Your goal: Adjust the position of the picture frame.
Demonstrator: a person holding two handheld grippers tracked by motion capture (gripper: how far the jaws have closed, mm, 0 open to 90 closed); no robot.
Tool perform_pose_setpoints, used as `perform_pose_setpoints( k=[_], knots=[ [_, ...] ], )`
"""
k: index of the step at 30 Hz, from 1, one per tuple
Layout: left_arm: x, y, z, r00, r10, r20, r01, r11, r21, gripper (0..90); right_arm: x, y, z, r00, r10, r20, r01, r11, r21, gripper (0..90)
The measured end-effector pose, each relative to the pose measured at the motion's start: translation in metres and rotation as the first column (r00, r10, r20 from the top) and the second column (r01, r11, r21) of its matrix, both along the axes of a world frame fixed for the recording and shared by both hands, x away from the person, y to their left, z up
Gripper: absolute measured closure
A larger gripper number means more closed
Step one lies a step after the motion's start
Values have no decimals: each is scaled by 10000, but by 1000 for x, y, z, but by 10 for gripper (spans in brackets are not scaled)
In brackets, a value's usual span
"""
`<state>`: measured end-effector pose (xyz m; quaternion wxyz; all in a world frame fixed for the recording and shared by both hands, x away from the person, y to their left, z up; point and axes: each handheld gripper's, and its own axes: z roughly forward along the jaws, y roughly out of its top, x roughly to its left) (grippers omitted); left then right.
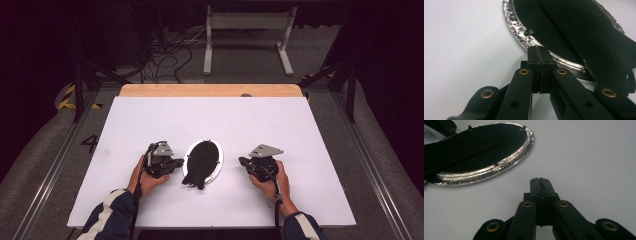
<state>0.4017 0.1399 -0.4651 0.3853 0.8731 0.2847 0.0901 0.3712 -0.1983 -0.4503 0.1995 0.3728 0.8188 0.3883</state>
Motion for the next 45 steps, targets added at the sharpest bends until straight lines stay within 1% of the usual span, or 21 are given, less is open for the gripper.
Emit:
perform_pose_setpoints(
  k=[1, 3, 4, 6, 9, 13, 14, 15, 16, 17, 19, 20, 22, 24, 27, 38, 41, 45],
  knots=[
    [-1, -3, 0, 10000, 4, -33, -4, 10000, -57, 896, 0, 1, 0, 10000, 22, 6, -22, 10000, 1, 900],
    [-1, -8, 0, 10000, -88, 46, 88, 9999, -49, 896, -1, 1, 0, 10000, 15, 14, -15, 10000, 28, 900],
    [-1, -10, -1, 10000, -95, -27, 94, 9999, -132, 896, 0, 0, 0, 10000, -16, 17, 15, 10000, 81, 900],
    [-1, -14, -1, 9998, -162, 111, 163, 9998, -63, 895, 0, -1, -1, 10000, -65, 10, 64, 9999, 137, 900],
    [-1, -16, -1, 9998, -174, 85, 175, 9998, -106, 896, 0, -2, -1, 10000, -79, -18, 79, 9998, 171, 900],
    [-3, -20, -1, 9998, -207, 74, 208, 9997, -126, 896, 1, 0, -2, 10000, -19, -67, 20, 9999, 132, 900],
    [-3, -22, -1, 9993, -354, 134, 355, 9994, -59, 896, 1, 0, -2, 10000, -7, -83, 9, 9999, 136, 900],
    [-4, -24, -1, 9996, -286, 57, 287, 9995, -140, 896, 1, 0, -3, 10000, -15, -97, 16, 9999, 123, 900],
    [-5, -26, -1, 9995, -318, 79, 319, 9994, -136, 896, 1, 0, -3, 9999, -39, -126, 41, 9999, 132, 900],
    [-5, -27, -1, 9989, -450, 116, 451, 9989, -101, 896, 1, -1, -3, 9999, -30, -147, 32, 9999, 146, 900],
    [-7, -30, -1, 9988, -469, 103, 471, 9988, -121, 896, 1, 0, -4, 9999, -12, -159, 14, 9999, 112, 900],
    [-7, -31, -1, 9981, -612, 121, 612, 9981, -73, 896, 1, 0, -4, 9999, -4, -171, 6, 10000, 97, 900],
    [-8, -33, -1, 9982, -597, 81, 598, 9981, -140, 896, 1, 0, -5, 9998, 31, -216, -29, 10000, 67, 900],
    [-9, -35, -1, 9980, -633, 87, 635, 9978, -179, 894, 1, 0, -5, 9997, 57, -230, -55, 9999, 88, 900],
    [-9, -36, -1, 9974, -706, 152, 708, 9974, -126, 894, 1, 0, -5, 9996, 77, -268, -74, 9999, 93, 900],
    [-12, -39, -1, 9972, -747, 102, 748, 9971, -130, 894, -1, -1, -6, 9992, 230, -316, -231, 9997, -6, 900],
    [-12, -39, -1, 9962, -855, 160, 855, 9963, -37, 894, -2, -2, -6, 9992, 271, -310, -273, 9996, -45, 900],
    [-12, -37, -1, 9948, -1019, 60, 1020, 9947, -116, 881, -4, -3, -6, 9989, 337, -314, -340, 9994, -96, 900]
  ],
)
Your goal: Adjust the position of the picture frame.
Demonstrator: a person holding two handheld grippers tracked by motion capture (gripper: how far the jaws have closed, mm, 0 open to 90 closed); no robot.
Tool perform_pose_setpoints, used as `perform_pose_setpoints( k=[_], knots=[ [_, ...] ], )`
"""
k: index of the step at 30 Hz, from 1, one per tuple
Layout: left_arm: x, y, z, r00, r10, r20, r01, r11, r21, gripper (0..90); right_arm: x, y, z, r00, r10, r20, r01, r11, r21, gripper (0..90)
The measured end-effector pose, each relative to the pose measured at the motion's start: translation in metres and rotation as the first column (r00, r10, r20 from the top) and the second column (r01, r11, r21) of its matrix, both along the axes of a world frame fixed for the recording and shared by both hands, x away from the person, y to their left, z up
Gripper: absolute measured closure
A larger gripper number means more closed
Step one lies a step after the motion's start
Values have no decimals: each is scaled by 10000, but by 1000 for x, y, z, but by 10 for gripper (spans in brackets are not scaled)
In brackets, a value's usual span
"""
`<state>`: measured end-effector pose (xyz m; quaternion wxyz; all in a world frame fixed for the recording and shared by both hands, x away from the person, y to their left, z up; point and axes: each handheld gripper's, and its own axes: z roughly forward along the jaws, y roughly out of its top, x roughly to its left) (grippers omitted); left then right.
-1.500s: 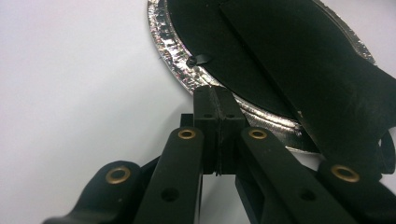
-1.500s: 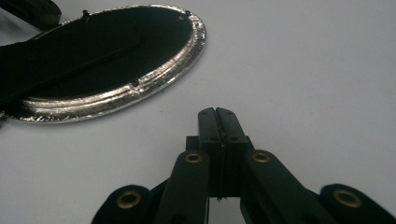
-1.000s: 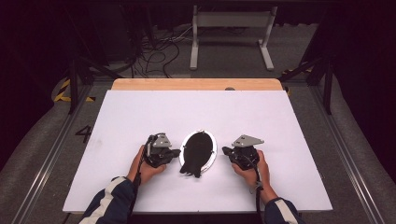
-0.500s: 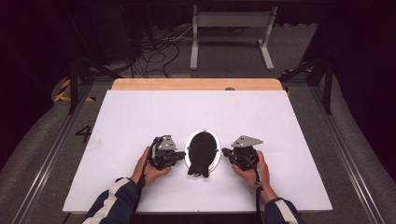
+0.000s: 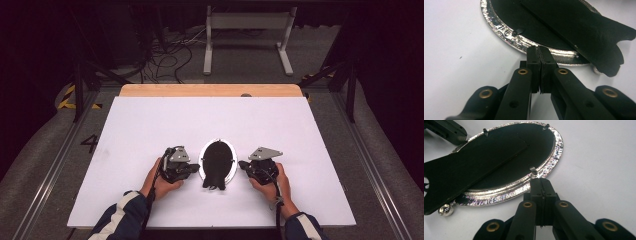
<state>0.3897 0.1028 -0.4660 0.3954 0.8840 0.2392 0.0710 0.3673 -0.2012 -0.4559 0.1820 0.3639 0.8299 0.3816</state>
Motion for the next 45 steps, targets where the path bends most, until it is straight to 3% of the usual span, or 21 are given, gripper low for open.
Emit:
perform_pose_setpoints(
  k=[3, 8, 12, 19, 33, 45],
  knots=[
    [-1, -1, 1, 10000, -41, 23, 41, 10000, 63, 874, -2, 0, 1, 9998, 173, 35, -173, 9998, 23, 900],
    [-8, -3, 3, 9974, -718, -6, 717, 9970, 280, 865, -10, 5, 4, 9980, 632, 42, -632, 9980, 8, 900],
    [-13, -5, 3, 9963, -856, -66, 857, 9959, 290, 862, -14, 7, 5, 9966, 829, 31, -829, 9966, -7, 900],
    [-25, -10, 6, 9870, -1601, -124, 1605, 9856, 534, 853, -26, 10, 4, 9916, 1286, -138, -1286, 9917, -62, 900],
    [-31, -10, 5, 9804, -1947, -297, 1952, 9806, 155, 856, -37, 20, 3, 9792, 1985, -416, -1994, 9797, -188, 900],
    [-35, -15, 5, 9779, -2072, -279, 2076, 9781, 143, 865, -41, 23, 0, 9689, 2379, -675, -2418, 9687, -562, 900]
  ],
)
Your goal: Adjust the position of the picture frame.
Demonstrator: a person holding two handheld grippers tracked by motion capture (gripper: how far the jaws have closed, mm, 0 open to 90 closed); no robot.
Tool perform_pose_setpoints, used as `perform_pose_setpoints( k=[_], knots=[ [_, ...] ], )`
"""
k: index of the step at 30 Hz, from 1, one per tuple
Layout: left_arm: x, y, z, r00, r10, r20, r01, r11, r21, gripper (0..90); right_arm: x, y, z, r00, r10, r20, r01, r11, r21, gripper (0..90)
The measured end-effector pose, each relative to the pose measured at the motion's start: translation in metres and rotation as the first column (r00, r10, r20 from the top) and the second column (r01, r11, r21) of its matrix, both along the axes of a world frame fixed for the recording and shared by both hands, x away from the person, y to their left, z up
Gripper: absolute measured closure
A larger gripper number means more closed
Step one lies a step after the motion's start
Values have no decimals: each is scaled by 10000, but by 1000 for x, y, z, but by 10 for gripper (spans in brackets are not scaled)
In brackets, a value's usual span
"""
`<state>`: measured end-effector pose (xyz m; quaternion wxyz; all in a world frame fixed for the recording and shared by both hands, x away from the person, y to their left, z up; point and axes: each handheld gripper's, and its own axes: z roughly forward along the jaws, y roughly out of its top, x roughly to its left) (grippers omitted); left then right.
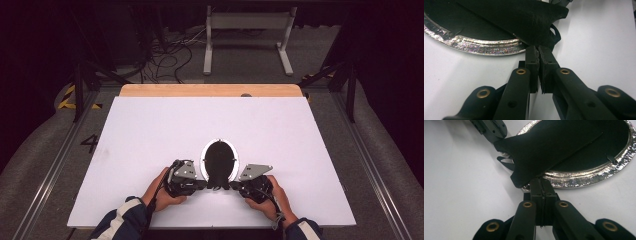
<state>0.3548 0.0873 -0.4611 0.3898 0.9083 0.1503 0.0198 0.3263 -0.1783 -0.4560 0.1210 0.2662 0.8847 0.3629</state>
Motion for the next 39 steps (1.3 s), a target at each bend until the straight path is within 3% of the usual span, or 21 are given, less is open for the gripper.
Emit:
perform_pose_setpoints(
  k=[9, 22, 24, 27, 32, 34, 36, 39],
  knots=[
    [0, -1, -2, 9998, 102, -141, -106, 9995, -286, 889, 0, -2, 0, 9997, -133, -196, 136, 9998, 175, 900],
    [-4, 0, 1, 9997, 182, 141, -182, 9998, 24, 829, -3, -4, 3, 9999, -49, -163, 49, 10000, -43, 900],
    [-7, 6, 5, 9991, 184, 389, -191, 9997, 167, 822, -4, -6, 4, 9998, -95, -145, 93, 9999, -80, 900],
    [-16, 23, 12, 9972, 407, 633, -406, 9992, -22, 804, -8, -12, 9, 9994, -282, -207, 285, 9994, 173, 898],
    [-35, 69, 24, 9847, 1235, 1227, -1108, 9882, -1054, 751, -15, -12, 11, 9992, -268, -307, 274, 9994, 202, 859],
    [-41, 85, 25, 9753, 1670, 1449, -1496, 9810, -1236, 716, -17, -10, 11, 9994, -199, -292, 202, 9997, 117, 848],
    [-46, 100, 25, 9713, 1903, 1430, -1714, 9760, -1347, 685, -19, -8, 11, 9995, -157, -267, 158, 9999, 41, 825],
    [-53, 120, 22, 9557, 2473, 1594, -2281, 9650, -1292, 596, -20, -6, 11, 9995, -156, -268, 154, 9998, -85, 796]
  ],
)
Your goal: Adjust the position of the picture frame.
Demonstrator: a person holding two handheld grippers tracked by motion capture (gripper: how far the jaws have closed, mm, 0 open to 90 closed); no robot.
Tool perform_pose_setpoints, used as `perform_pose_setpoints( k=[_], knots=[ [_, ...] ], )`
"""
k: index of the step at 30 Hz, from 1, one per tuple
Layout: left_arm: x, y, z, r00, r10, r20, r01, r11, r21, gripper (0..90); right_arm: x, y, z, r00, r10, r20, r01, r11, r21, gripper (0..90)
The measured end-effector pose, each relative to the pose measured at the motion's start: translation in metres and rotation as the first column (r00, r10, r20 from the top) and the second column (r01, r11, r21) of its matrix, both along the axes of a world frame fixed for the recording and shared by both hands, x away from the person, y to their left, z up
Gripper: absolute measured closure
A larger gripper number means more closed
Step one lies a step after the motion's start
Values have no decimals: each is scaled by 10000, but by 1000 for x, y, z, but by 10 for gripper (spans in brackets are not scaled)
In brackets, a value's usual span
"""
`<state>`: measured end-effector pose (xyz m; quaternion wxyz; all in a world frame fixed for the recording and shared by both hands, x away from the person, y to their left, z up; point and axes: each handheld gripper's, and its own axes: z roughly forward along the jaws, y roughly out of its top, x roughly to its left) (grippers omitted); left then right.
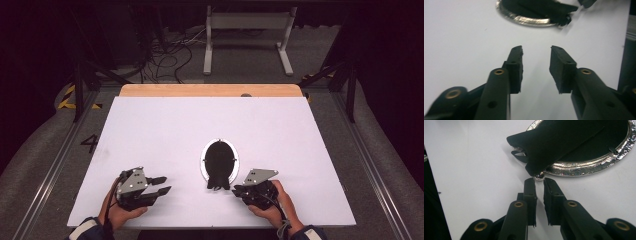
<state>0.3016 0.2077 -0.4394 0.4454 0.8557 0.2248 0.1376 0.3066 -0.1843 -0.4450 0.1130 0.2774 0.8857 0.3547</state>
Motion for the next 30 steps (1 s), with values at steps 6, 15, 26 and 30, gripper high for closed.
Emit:
perform_pose_setpoints(
  k=[6, 15, 26, 30],
  knots=[
    [-12, 35, -9, 9912, 1321, 71, -1323, 9908, 295, 424, 1, 3, -1, 9999, 106, -82, -107, 9997, -226, 733],
    [-18, 59, -14, 9784, 2068, -36, -2067, 9781, 256, 321, 3, 15, -3, 9997, 206, 106, -198, 9974, -691, 720],
    [-25, 60, -18, 9743, 2242, -240, -2235, 9743, 269, 299, 16, 18, -4, 9993, 183, -320, -197, 9987, -465, 661],
    [-28, 61, -19, 9729, 2299, -247, -2291, 9728, 333, 290, 18, 18, -5, 9987, 154, -490, -163, 9997, -179, 656]
  ],
)
